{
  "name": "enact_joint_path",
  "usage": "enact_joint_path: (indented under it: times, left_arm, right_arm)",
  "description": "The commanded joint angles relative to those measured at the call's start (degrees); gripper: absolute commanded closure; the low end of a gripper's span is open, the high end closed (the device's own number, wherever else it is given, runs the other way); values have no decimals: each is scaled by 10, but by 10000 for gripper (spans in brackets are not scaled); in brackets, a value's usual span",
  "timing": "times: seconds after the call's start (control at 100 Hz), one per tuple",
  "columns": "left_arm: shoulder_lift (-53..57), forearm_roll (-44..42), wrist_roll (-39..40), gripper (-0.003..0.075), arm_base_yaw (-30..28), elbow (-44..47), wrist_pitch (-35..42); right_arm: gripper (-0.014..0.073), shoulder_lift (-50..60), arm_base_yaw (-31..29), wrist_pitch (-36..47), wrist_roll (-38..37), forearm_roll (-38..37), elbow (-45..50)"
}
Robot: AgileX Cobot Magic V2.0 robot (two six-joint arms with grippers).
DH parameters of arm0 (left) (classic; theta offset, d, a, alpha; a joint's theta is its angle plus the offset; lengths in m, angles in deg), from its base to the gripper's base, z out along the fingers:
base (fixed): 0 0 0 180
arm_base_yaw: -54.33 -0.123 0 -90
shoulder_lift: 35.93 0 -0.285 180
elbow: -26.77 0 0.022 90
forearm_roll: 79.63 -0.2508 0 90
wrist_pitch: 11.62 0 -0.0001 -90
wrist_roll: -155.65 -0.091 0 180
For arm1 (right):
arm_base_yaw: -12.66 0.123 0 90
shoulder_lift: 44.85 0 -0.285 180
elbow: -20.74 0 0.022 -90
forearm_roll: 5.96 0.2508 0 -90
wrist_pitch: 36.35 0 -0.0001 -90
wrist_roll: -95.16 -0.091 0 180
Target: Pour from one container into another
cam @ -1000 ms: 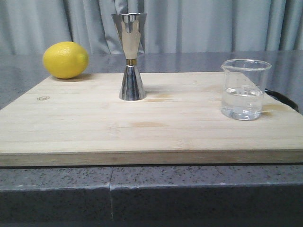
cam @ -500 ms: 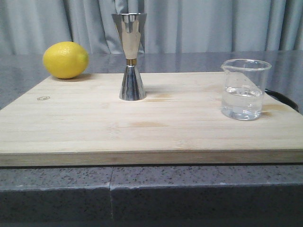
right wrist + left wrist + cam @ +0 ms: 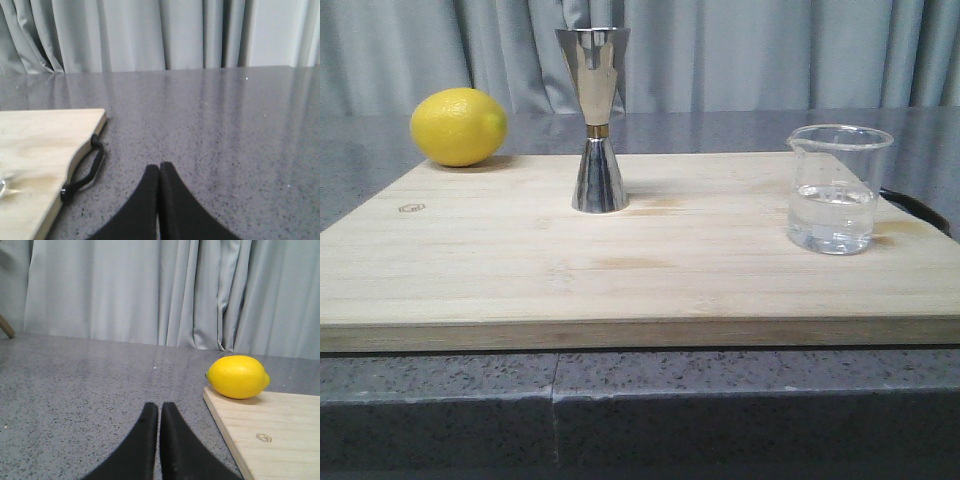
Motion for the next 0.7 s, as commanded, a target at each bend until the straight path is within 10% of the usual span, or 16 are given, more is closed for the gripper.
enact_joint_path:
  times: [0.0,0.44,0.69]
  left_arm:
    - [16,0,4,739,4,22,45]
    - [16,6,4,739,4,22,80]
    - [13,64,4,739,5,-51,54]
  right_arm:
    - [666,11,-2,75,1,-5,17]
    - [666,11,-2,183,-34,33,15]
    - [666,11,-2,105,-116,36,-48]
